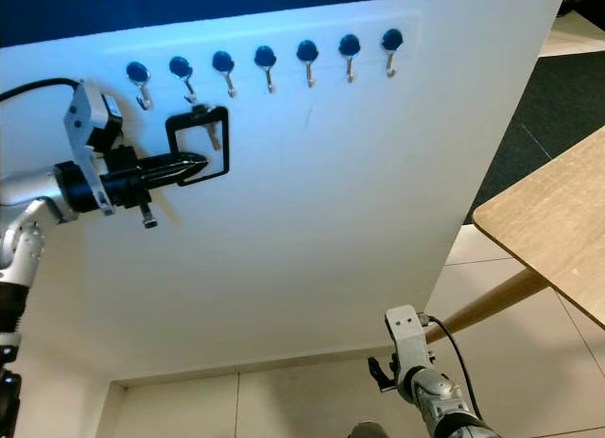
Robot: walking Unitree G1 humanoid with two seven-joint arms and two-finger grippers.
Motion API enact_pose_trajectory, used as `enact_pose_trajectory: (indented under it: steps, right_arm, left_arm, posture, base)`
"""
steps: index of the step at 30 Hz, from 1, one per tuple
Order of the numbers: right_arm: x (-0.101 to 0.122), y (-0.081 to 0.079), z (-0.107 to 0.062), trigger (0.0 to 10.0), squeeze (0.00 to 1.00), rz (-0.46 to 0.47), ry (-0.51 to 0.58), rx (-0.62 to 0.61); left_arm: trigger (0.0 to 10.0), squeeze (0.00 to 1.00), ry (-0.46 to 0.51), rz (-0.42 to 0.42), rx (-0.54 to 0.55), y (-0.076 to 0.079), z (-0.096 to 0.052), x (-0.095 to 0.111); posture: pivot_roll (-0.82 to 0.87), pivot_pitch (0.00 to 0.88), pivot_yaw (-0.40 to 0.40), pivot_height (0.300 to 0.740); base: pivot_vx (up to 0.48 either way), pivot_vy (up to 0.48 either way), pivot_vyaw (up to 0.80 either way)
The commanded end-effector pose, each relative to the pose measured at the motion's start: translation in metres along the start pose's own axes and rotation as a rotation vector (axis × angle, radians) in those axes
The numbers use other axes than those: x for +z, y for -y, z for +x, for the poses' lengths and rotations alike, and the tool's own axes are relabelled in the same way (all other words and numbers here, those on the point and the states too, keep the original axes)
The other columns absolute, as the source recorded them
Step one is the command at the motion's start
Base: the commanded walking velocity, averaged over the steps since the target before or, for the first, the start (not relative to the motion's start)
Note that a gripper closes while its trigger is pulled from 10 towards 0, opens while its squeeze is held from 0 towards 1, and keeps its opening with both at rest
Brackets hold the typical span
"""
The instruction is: Hang keys on a hook
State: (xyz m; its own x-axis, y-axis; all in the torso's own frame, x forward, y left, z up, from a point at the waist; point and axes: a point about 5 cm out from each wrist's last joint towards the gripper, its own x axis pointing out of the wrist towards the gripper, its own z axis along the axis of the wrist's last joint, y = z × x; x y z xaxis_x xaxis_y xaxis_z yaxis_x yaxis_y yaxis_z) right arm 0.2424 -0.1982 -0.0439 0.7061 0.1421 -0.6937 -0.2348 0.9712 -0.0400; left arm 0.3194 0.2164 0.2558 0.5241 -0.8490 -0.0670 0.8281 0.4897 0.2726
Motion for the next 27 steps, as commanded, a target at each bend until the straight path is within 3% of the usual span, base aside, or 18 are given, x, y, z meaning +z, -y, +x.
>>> enact_pose_trajectory:
  steps: [1,12,13,16,18,22,24,27]
  right_arm:
    - [-0.003,-0.003,0.0,10.0,0.0,0.011,-0.009,0.005]
    - [0.001,-0.005,0.001,10.0,0.0,0.016,0.012,0.029]
    - [0.005,-0.006,0.002,10.0,0.0,0.044,0.042,0.053]
    - [0.009,-0.007,0.002,10.0,0.0,0.064,0.064,0.07]
    - [0.035,-0.007,0.001,10.0,0.0,0.221,0.235,0.214]
    - [0.051,-0.006,-0.001,10.0,0.0,0.316,0.34,0.303]
    - [0.075,-0.006,-0.005,10.0,0.0,0.418,0.477,0.437]
    - [0.088,-0.009,-0.009,10.0,0.0,0.438,0.55,0.534]
  left_arm:
    - [10.0,0.0,-0.056,0.023,0.003,-0.001,-0.009,0.0]
    - [10.0,0.0,-0.018,0.044,-0.121,0.014,-0.01,0.003]
    - [10.0,0.0,-0.007,0.039,-0.192,0.022,-0.013,0.005]
    - [10.0,0.0,0.0,0.036,-0.243,0.027,-0.015,0.006]
    - [10.0,0.0,0.016,0.007,-0.439,0.051,-0.021,0.009]
    - [10.0,0.0,0.02,0.006,-0.471,0.055,-0.021,0.009]
    - [10.0,0.0,0.029,0.02,-0.463,0.055,-0.017,0.009]
    - [10.0,0.0,0.031,0.032,-0.448,0.053,-0.014,0.009]
  posture:
    - [-0.1,0.108,0.101,0.74]
    - [-0.09,0.102,0.095,0.74]
    - [-0.09,0.103,0.095,0.74]
    - [-0.09,0.103,0.095,0.74]
    - [-0.09,0.108,0.097,0.74]
    - [-0.09,0.108,0.097,0.74]
    - [-0.09,0.11,0.096,0.74]
    - [-0.09,0.107,0.096,0.74]
  base:
    - [0.0,0.0,0.0]
    - [0.0,0.0,0.0]
    - [0.0,0.0,0.0]
    - [0.0,0.0,0.0]
    - [0.0,0.0,0.0]
    - [0.0,0.0,0.0]
    - [0.0,0.0,0.0]
    - [0.0,0.0,0.0]
